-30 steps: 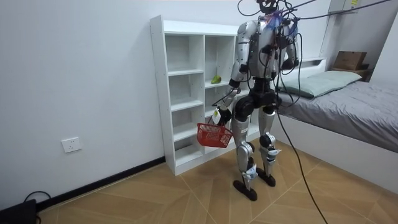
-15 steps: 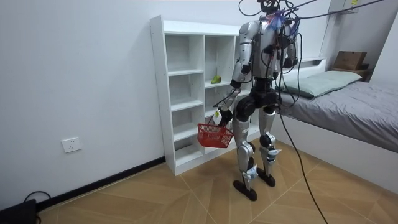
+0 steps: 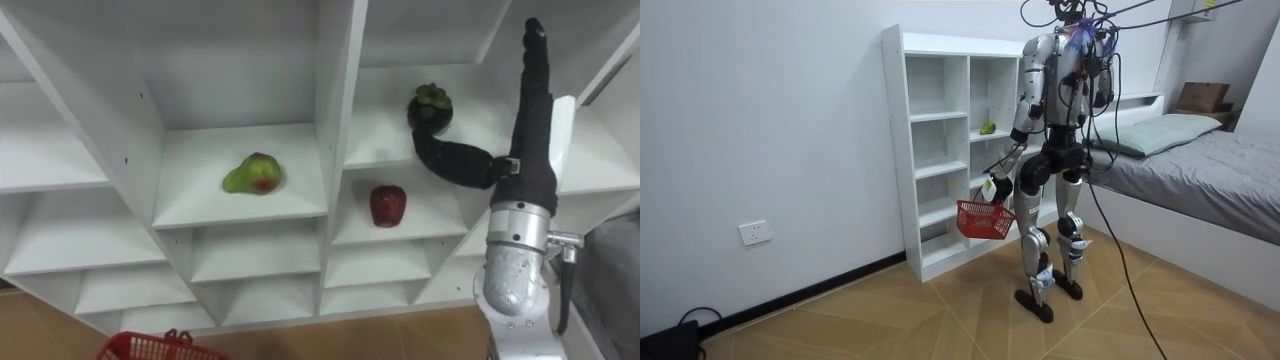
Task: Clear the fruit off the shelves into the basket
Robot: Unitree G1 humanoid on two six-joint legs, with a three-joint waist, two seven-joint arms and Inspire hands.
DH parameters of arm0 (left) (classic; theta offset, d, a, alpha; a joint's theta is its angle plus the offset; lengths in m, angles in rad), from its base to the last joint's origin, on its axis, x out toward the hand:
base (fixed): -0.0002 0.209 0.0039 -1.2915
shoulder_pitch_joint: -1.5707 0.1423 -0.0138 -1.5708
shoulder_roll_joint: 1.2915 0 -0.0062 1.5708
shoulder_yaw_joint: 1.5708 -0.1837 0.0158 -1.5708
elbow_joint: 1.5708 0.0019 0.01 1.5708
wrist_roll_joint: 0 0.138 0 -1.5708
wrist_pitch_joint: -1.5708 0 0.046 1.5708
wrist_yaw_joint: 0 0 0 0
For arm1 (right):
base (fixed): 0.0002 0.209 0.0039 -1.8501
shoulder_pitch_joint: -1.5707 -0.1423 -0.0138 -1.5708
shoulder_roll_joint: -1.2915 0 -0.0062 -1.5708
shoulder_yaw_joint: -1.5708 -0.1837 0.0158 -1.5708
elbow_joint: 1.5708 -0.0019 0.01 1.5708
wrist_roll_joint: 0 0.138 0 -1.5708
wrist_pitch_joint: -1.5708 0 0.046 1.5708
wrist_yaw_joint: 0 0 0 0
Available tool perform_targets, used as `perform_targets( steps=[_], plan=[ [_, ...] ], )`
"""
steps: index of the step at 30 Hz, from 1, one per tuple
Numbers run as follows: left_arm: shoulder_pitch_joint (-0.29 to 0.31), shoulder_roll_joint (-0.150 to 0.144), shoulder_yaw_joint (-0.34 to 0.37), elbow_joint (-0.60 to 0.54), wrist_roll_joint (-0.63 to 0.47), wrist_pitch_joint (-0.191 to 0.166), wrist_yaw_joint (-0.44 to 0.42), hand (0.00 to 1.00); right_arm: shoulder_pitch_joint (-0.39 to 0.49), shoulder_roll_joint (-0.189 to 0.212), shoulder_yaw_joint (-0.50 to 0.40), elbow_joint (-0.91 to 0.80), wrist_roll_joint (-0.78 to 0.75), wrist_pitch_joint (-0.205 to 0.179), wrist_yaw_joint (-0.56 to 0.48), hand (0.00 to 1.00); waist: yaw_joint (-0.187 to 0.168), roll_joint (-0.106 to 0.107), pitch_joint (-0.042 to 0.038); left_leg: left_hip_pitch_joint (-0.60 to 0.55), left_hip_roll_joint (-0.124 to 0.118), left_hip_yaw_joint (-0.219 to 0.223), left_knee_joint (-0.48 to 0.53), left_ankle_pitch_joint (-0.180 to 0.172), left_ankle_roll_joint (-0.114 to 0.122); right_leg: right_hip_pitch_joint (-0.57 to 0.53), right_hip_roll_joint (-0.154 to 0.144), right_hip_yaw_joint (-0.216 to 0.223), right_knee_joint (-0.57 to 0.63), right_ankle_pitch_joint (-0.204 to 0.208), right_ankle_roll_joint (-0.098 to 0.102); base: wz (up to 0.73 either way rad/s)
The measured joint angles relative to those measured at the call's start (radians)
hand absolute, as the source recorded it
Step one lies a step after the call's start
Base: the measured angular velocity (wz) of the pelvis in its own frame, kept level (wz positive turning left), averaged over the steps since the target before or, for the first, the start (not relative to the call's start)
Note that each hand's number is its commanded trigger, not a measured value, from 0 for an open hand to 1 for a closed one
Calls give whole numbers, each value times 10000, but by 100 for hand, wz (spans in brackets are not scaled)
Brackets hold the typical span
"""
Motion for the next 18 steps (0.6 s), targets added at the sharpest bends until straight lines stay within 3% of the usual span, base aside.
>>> perform_targets(
  steps=[11, 18],
  plan=[
    [163, 1, 112, -22, -3, 48, 60, 100, -649, -26, -281, 656, -20, 143, 26, 0, 92, -67, 21, 57, 4, -93, 1, 28, -10, 116, -16, -198, 11, 5, -9, 2],
    [215, 4, 187, -23, 9, 48, 100, 100, -813, -281, -288, 665, -27, 135, -33, 0, 76, -103, 23, 36, 2, -212, -8, 28, -10, 166, -23, -392, 12, 7, -12, 5]
  ],
)
